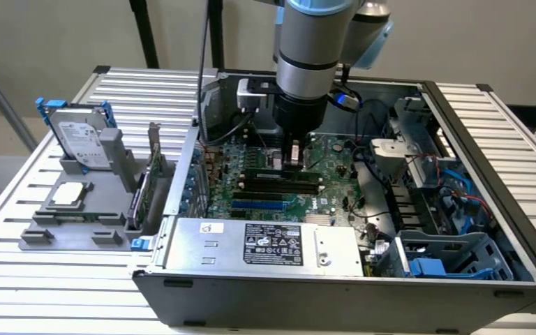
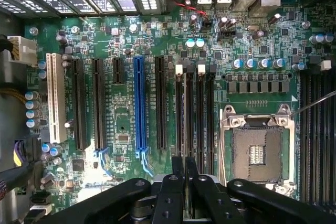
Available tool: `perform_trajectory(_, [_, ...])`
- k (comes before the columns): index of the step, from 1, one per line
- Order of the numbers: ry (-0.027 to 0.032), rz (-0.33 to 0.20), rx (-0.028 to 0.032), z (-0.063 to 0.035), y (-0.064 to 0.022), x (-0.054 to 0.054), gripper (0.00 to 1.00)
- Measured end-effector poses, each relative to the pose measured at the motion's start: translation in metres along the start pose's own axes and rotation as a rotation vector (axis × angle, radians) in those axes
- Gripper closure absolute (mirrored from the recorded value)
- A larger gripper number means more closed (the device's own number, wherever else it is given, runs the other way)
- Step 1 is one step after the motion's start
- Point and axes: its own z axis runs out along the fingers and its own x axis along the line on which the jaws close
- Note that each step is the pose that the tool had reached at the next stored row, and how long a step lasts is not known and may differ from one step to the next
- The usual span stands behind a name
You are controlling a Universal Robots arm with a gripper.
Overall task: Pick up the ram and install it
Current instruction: 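Insert the ram into the slot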
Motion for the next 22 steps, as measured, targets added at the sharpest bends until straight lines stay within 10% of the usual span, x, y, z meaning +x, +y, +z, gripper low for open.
perform_trajectory(22, [0.0002,-0.011,0.0122,0.0083,0.0004,0.0043,0.87])
